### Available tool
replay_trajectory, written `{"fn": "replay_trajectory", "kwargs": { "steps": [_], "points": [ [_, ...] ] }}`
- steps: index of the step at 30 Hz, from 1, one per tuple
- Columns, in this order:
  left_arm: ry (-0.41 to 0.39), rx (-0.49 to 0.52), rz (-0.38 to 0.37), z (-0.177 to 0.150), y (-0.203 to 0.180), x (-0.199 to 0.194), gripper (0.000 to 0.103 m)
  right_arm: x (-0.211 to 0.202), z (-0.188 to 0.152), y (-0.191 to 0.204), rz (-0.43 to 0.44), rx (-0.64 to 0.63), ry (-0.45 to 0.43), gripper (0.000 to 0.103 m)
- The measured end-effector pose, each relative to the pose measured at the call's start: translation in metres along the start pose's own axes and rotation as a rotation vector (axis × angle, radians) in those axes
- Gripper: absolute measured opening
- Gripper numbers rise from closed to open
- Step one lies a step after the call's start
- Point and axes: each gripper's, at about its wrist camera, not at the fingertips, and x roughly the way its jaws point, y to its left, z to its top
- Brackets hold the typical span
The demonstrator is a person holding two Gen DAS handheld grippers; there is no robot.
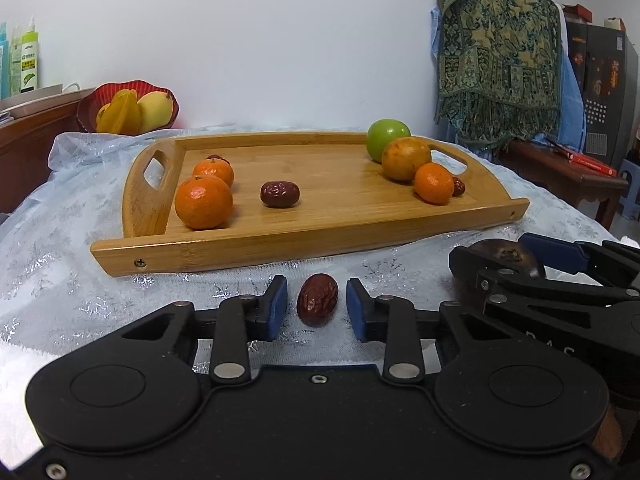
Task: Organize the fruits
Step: 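Grasp the dark persimmon with the right tool while the left tool grasps the last date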
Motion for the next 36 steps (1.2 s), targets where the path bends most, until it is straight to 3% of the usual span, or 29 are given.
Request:
{"fn": "replay_trajectory", "kwargs": {
  "steps": [10,31,33,36],
  "points": [
    [-0.010,0.035,0.020,-0.004,-0.004,0.000,0.028,0.001,-0.004,-0.004,-0.004,0.043,0.028,0.080],
    [-0.012,-0.006,0.017,-0.003,0.003,-0.003,0.019,0.019,-0.010,0.000,-0.003,0.070,0.085,0.083],
    [-0.014,-0.008,0.017,-0.003,0.003,-0.003,0.019,0.020,-0.010,0.001,-0.007,0.063,0.085,0.080],
    [-0.012,-0.014,0.014,-0.002,0.003,-0.004,0.019,0.019,-0.010,0.001,-0.023,0.057,0.080,0.067]
  ]
}}
